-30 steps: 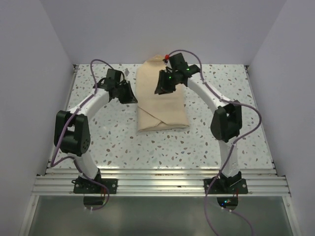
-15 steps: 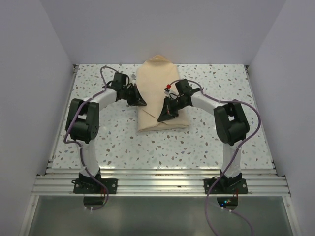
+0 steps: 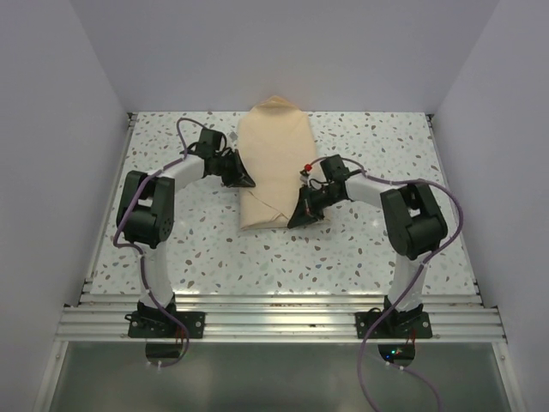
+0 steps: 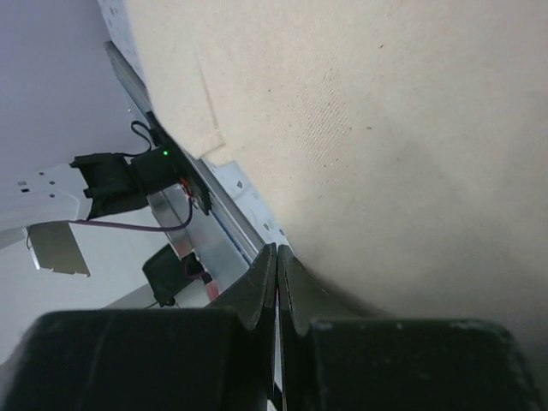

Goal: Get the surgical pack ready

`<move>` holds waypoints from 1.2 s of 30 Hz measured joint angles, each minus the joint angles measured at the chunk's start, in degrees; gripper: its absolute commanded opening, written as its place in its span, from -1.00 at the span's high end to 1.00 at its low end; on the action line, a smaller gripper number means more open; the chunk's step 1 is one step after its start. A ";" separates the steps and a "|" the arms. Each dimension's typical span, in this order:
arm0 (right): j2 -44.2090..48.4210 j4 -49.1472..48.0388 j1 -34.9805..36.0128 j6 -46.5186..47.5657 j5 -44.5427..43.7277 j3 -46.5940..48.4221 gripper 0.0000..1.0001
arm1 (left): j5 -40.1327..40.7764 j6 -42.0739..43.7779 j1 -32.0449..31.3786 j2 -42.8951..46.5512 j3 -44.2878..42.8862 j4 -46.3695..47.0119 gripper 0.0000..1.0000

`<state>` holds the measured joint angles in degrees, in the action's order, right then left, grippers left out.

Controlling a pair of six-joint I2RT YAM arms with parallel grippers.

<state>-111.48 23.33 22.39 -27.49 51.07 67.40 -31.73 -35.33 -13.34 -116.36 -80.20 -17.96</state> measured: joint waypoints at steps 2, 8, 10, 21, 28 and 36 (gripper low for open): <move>2.10 0.15 -1.73 0.11 0.09 0.00 1.00 | 0.04 0.02 0.00 0.00 0.00 -0.04 1.00; 5.18 0.35 -7.65 0.13 0.98 3.28 1.00 | 0.13 0.04 0.00 -0.02 0.00 -0.13 1.00; 4.68 0.20 -9.11 0.17 0.94 4.26 1.00 | 0.15 0.09 0.00 -0.04 0.00 -0.15 1.00; 3.28 -0.22 -13.05 1.44 1.33 -4.87 1.00 | 0.09 0.66 0.02 -0.13 0.00 -0.31 1.00; 7.10 1.60 -13.05 0.28 -2.64 -1.60 1.00 | 0.70 1.77 0.07 0.46 0.00 -0.94 1.00; -2.05 -4.66 -13.07 -5.57 -6.36 21.86 1.00 | 2.91 3.48 1.77 1.77 -5.66 -1.31 0.91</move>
<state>-113.54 18.68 9.32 -33.06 44.71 89.25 -28.82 -31.86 -11.57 -114.59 -85.86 -19.27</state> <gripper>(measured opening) 0.008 0.041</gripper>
